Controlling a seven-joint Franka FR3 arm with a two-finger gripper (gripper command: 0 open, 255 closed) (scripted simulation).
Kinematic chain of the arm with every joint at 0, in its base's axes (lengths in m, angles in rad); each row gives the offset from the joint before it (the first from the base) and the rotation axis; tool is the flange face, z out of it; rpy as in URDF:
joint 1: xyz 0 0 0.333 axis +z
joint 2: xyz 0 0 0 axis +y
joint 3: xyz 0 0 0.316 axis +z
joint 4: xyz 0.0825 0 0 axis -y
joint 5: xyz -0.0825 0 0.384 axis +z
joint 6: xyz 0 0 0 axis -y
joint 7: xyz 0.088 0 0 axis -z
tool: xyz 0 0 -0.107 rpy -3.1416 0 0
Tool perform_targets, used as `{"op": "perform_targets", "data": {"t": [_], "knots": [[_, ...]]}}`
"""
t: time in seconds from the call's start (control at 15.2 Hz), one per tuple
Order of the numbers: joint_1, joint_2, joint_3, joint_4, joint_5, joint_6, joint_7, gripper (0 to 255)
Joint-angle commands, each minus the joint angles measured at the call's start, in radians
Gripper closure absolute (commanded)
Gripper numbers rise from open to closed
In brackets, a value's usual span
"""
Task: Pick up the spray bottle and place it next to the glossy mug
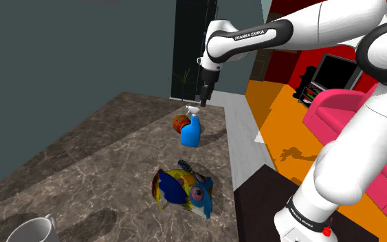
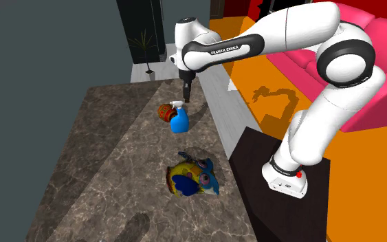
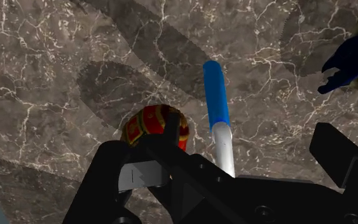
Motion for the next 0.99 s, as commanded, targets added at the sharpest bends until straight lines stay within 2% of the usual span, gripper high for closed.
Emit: {"op": "perform_targets", "data": {"t": [0.0, 0.13, 0.59, 0.92], "knots": [[0.006, 0.081, 0.003, 0.057, 0.008, 0.014, -0.036, 0], [0.010, 0.142, 0.007, 0.101, 0.014, 0.022, -0.063, 0], [0.009, 0.168, 0.007, 0.038, 0.015, 0.112, -0.064, 0], [0.009, 0.171, 0.007, 0.033, 0.016, 0.119, -0.064, 0]]}}
